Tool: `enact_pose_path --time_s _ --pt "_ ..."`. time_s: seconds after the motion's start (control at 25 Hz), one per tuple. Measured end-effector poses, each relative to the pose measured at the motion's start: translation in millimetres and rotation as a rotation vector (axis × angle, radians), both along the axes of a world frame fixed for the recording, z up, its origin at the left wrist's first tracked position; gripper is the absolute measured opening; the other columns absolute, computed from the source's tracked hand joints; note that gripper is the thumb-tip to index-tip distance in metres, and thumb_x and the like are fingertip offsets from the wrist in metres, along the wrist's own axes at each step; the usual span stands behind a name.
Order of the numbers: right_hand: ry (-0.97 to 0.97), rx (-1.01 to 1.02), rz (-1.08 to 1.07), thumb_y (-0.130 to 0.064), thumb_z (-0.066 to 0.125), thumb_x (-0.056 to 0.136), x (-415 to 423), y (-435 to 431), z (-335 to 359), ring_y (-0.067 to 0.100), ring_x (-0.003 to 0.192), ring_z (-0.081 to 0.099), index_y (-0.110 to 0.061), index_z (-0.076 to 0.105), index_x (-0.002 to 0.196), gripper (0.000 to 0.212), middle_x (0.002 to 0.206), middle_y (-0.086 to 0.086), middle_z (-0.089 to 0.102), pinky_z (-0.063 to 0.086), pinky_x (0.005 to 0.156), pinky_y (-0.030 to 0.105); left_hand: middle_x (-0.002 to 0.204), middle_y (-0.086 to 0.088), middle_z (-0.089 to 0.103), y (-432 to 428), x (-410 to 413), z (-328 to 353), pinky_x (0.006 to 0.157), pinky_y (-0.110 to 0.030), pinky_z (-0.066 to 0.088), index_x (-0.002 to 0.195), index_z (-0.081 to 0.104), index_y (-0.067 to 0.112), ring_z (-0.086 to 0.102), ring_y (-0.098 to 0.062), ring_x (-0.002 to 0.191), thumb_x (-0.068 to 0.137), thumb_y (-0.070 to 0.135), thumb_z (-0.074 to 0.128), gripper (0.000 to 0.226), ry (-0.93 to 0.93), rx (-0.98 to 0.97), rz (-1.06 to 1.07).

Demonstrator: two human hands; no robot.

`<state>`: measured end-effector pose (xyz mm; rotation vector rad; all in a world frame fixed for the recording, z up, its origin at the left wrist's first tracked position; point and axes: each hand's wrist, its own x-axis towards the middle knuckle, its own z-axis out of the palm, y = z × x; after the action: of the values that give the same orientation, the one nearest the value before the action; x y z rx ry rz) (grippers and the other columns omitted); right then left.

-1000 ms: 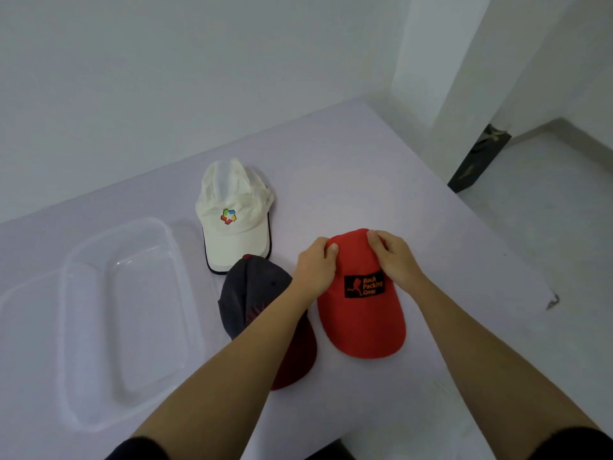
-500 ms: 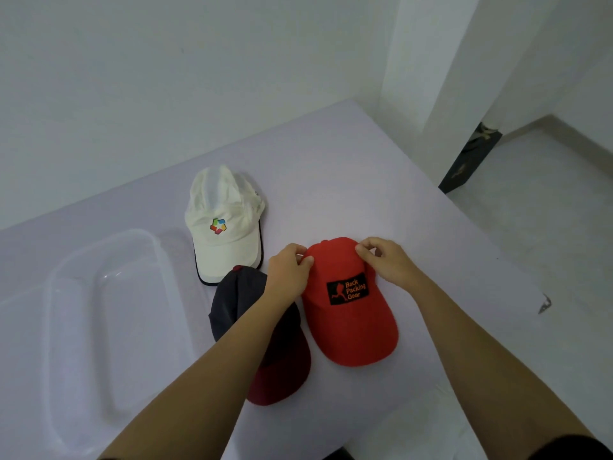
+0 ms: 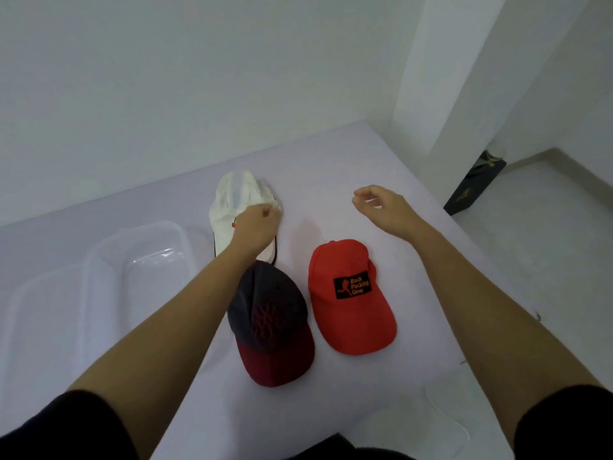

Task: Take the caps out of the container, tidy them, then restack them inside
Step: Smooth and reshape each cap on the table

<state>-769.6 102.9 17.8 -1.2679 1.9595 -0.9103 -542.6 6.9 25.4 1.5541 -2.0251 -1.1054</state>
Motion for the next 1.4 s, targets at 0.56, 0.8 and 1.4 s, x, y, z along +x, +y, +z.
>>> enact_pose_path --time_s 0.56,0.8,1.4 --pt "0.316 0.364 0.560 0.004 0.040 0.091 148 -121 -79 0.025 0.138 0.029 -0.018 0.034 0.143 0.056 0.153 0.006 0.027 0.025 0.114 0.037 0.136 -0.015 0.051 -55 103 -49 0.100 -0.032 0.037 0.131 0.051 0.009 0.047 -0.030 0.122 0.099 0.006 0.029 0.040 -0.372 0.067 -0.128" --pt "0.307 0.421 0.612 0.004 0.047 0.084 152 -149 -89 0.022 0.144 0.013 -0.019 0.017 0.149 0.075 0.159 0.000 -0.001 0.022 0.116 0.035 0.146 -0.016 0.035 -82 107 -77 0.104 -0.035 0.036 0.143 0.028 0.005 0.040 -0.033 0.129 0.091 -0.001 0.040 0.054 -0.485 0.157 -0.312" --pt "0.629 0.305 0.417 -0.012 0.061 0.083 163 -161 -100 0.028 0.112 0.051 -0.013 -0.001 0.148 0.090 0.156 0.010 0.004 0.049 0.075 0.034 0.125 -0.039 0.050 -92 72 -92 0.082 -0.033 0.054 0.132 0.035 -0.019 0.062 -0.038 0.107 0.085 0.018 0.061 0.066 -0.955 -0.322 -0.383"
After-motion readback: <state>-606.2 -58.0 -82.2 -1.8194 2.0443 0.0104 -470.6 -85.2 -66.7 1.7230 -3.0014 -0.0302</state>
